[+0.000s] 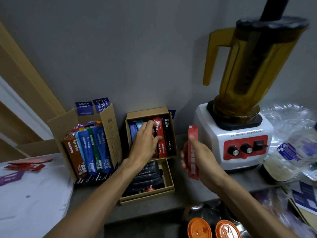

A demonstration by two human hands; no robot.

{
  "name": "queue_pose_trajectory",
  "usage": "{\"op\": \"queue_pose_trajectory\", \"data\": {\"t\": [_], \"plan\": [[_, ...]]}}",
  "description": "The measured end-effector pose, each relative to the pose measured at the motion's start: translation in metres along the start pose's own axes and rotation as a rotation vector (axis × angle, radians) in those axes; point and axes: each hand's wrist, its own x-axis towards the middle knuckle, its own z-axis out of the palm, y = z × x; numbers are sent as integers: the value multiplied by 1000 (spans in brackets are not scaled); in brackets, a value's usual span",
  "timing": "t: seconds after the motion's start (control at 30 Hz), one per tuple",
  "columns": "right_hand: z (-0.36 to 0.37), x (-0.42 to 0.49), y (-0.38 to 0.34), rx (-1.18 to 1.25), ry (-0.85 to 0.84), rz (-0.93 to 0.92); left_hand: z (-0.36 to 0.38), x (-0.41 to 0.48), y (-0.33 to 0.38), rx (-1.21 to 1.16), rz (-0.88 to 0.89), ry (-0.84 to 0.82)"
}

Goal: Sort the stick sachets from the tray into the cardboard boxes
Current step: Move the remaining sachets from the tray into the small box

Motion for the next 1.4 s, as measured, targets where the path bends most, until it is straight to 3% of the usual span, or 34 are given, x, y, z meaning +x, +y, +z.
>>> {"op": "queue_pose_trajectory", "data": {"t": [0.17, 0.33, 0.43, 0.57, 0.67, 0.77, 0.87, 0.97, 1.03, 1.1, 1.17, 1.27, 1.4], "plan": [[-3, 4, -6, 122, -225, 23, -19, -8, 14, -204, -8, 56], [5, 8, -8, -18, -470, 63, -54, -9, 47, -403, 77, -286], [9, 11, -7, -49, -505, 98, -63, -14, 38, -540, 40, -169], [4, 14, -1, -80, -422, 118, -79, -23, 14, -753, -109, 11], [3, 16, 2, -111, -310, -14, -89, -31, 6, -846, -168, -48], [6, 19, 0, -150, -193, -130, -95, -37, 3, -720, -177, -53], [12, 19, -1, -74, -146, -131, -97, -38, 0, -624, -162, 24], [13, 23, -3, 51, -83, -132, -100, -41, 1, -266, -123, -5], [13, 26, -4, -13, -35, -175, -95, -43, 4, 143, 16, -69], [17, 29, -7, -77, -28, -221, -84, -43, 7, 328, 93, -126], [20, 32, -11, -113, -41, -271, -70, -44, 8, 260, 48, -156], [21, 36, -13, -128, -35, -293, -52, -45, 2, -52, -154, -63], [14, 47, 2, -333, 100, -297, -33, -35, -7, -222, -295, 35]]}}
